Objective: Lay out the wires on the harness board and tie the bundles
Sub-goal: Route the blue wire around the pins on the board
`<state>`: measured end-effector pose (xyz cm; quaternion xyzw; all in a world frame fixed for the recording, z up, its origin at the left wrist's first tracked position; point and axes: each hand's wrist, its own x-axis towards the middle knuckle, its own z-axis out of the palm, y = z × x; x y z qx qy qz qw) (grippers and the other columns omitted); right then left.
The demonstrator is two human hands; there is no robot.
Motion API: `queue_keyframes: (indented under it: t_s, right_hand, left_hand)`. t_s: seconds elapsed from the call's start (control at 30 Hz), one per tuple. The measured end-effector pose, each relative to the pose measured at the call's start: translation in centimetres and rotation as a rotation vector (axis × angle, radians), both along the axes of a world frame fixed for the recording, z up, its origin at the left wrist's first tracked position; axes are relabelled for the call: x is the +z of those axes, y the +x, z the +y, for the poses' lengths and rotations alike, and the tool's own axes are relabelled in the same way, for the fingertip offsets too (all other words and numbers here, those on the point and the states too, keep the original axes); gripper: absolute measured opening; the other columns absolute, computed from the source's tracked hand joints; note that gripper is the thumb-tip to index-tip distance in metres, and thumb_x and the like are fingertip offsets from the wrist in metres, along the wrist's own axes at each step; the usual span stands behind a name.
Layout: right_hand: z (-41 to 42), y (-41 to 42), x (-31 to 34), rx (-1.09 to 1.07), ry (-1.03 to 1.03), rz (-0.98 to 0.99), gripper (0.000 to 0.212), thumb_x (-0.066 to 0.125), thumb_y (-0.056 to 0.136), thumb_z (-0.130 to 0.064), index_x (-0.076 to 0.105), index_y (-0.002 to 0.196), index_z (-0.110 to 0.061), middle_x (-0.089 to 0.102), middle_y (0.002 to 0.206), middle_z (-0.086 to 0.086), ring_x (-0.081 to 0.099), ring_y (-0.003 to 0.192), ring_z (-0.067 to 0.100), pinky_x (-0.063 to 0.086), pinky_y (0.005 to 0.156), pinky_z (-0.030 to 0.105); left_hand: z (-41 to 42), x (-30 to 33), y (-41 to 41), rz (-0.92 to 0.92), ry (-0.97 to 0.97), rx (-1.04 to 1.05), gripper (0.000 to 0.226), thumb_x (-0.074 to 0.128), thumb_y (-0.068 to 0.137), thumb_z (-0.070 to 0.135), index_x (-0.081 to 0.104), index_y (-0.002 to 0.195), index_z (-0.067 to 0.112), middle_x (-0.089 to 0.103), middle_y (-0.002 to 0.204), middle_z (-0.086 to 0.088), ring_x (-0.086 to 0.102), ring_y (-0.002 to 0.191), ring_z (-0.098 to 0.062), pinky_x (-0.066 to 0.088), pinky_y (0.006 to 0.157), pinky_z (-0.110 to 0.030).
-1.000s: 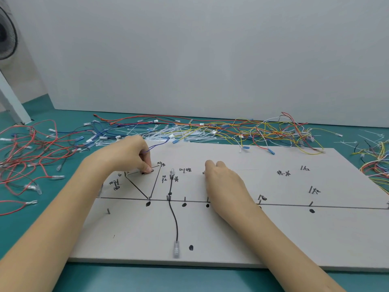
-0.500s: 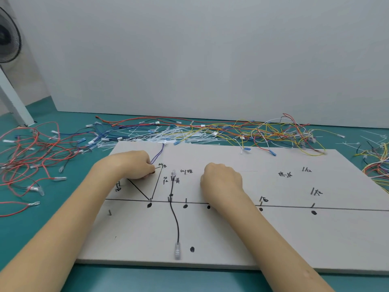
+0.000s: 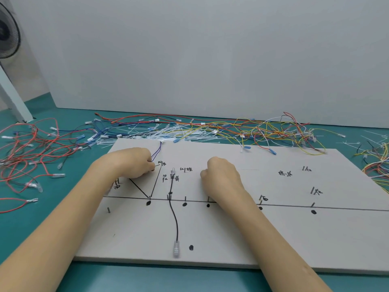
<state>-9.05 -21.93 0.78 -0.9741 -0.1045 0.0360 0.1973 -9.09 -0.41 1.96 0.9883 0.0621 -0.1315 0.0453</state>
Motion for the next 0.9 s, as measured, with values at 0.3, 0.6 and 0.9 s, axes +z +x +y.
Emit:
queue_keyframes:
  t_s: [0.3, 0.6, 0.9]
  right_hand:
    - [-3.9, 0.8, -0.3, -0.085, -0.032, -0.002, 0.029, 0.044, 0.092, -0.01, 0.031, 0.066, -0.012, 0.037, 0.069, 0.003, 0.044, 0.08, 0.031, 0.028, 0.056, 0.03]
    - [-5.7, 2.2, -0.1, -0.118, -0.071, 0.112, 0.03, 0.047, 0.094, -0.014, 0.034, 0.067, -0.014, 0.038, 0.067, 0.002, 0.042, 0.07, 0.026, 0.022, 0.047, 0.026]
    - [-6.9, 2.5, 0.6, -0.175, -0.048, 0.178, 0.022, 0.043, 0.091, -0.006, 0.044, 0.07, -0.009, 0.057, 0.076, 0.012, 0.053, 0.061, 0.025, 0.038, 0.052, 0.022]
  left_hand:
    - [-3.4, -1.2, 0.0, -0.17, 0.016, -0.111, 0.041, 0.043, 0.098, 0.034, 0.04, 0.062, 0.013, 0.048, 0.064, -0.001, 0.047, 0.065, -0.025, 0.029, 0.054, -0.029]
    - [-5.2, -2.1, -0.1, -0.338, 0.073, -0.162, 0.04, 0.04, 0.097, 0.033, 0.037, 0.062, 0.015, 0.047, 0.064, 0.0, 0.046, 0.064, -0.026, 0.022, 0.051, -0.029]
    - [-7.5, -2.6, -0.3, -0.402, 0.027, -0.114, 0.036, 0.039, 0.096, 0.03, 0.036, 0.063, 0.017, 0.04, 0.063, 0.003, 0.045, 0.071, -0.029, 0.02, 0.052, -0.031]
